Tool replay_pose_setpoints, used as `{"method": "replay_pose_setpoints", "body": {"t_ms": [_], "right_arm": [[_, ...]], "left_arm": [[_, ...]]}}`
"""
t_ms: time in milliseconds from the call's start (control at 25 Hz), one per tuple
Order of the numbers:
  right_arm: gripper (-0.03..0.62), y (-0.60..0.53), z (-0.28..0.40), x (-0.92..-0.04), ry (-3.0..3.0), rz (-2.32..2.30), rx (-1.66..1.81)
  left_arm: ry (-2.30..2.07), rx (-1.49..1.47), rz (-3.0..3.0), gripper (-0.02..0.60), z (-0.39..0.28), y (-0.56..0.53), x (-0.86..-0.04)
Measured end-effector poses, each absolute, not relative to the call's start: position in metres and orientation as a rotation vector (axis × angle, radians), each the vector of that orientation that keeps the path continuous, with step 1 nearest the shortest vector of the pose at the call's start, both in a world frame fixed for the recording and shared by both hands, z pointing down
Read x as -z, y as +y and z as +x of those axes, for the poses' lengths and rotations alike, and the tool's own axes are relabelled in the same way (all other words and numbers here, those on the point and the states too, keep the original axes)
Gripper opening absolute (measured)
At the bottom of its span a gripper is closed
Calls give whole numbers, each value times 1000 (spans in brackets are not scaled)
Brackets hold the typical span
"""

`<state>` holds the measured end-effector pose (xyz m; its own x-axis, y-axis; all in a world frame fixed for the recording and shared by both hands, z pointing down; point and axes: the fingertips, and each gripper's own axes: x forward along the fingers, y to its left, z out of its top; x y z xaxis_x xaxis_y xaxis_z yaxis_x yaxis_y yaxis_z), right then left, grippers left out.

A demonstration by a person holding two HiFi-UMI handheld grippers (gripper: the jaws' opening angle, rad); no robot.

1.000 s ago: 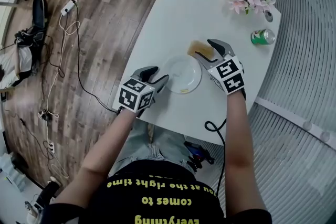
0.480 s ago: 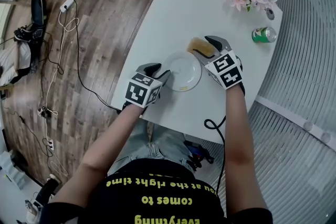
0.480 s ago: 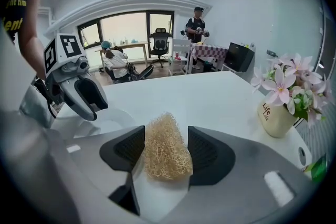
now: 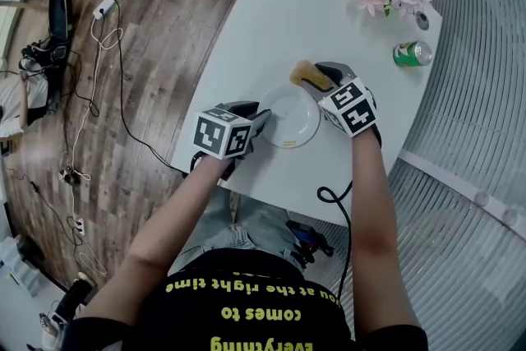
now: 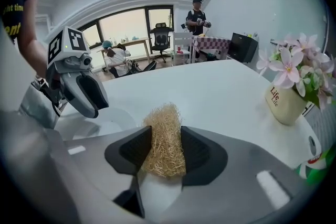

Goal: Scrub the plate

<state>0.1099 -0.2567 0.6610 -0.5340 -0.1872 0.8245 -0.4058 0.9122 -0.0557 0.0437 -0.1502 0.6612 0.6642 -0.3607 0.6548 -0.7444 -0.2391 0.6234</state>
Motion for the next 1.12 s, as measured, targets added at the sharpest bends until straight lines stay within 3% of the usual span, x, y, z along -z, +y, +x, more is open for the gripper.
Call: {"method": "replay_pose_setpoints", "body": {"t_ms": [160, 400, 800, 1120], "right_arm": [[151, -255, 110, -662, -2155, 453, -323], [79, -260, 120, -642, -2210, 562, -320], [63, -232, 147, -591, -2388, 646, -675], [63, -169, 156, -628, -2258, 566, -833]], "left_arm": [[-867, -535, 1844, 64, 43, -148, -666], [-864, -526, 1830, 63, 43, -148, -668], [-832, -511, 1799, 55, 43, -149, -669], [-811, -483, 1781, 52, 46, -151, -668]]}}
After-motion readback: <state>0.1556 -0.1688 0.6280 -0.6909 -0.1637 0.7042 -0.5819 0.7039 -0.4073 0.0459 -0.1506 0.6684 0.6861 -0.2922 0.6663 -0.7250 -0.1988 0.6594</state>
